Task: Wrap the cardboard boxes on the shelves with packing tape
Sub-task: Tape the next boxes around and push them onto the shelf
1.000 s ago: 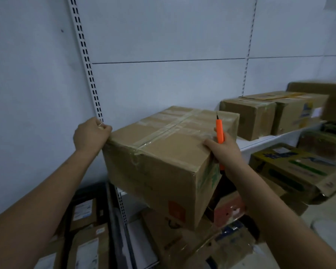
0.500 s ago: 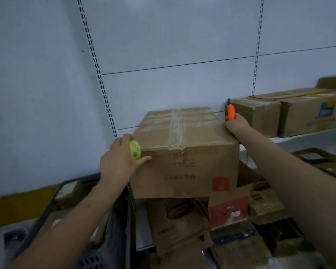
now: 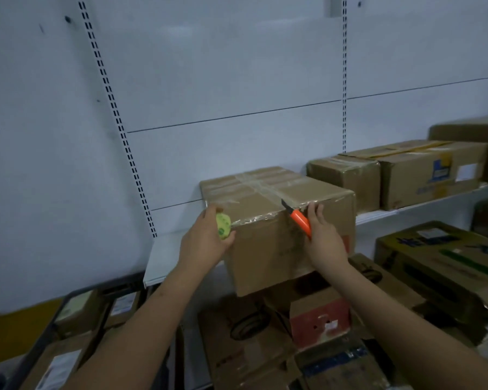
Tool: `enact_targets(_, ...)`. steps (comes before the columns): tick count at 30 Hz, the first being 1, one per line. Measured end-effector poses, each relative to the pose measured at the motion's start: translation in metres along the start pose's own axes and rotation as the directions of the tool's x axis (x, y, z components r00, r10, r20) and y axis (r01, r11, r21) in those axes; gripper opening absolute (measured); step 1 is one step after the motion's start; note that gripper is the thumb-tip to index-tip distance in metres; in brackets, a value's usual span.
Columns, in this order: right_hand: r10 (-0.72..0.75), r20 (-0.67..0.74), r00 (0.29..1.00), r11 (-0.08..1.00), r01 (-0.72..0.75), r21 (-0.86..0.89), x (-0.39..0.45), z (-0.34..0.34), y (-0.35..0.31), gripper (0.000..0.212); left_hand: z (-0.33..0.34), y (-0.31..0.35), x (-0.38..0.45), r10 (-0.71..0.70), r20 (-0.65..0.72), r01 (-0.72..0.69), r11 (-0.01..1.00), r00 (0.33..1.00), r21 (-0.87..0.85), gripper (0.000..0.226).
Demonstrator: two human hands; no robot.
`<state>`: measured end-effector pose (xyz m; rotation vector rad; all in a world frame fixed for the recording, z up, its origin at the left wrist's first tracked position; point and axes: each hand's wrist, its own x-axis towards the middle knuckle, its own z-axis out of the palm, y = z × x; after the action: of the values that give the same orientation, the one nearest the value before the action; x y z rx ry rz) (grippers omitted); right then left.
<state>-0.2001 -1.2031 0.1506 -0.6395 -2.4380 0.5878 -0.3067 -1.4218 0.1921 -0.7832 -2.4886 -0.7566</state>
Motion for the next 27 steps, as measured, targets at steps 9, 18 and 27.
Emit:
enact_targets(9,0.058,0.051,0.997,0.998,-0.058,-0.008,0.010,-0.012,-0.017,0.057,-0.050,0.007,0.015,0.033,-0.036,-0.043,0.940,0.999,-0.338,0.044)
enact_targets(18,0.138,-0.154,0.978,0.985,-0.120,0.125,0.023,-0.031,-0.013,0.022,-0.038,0.053,0.023,0.265,0.088,-0.182,0.833,0.960,-0.523,0.037)
enact_targets(27,0.164,-0.075,0.984,0.536,-0.026,0.844,0.021,-0.056,-0.004,0.033,-0.026,0.092,0.033,0.298,0.232,-0.100,0.785,0.926,-0.611,0.035)
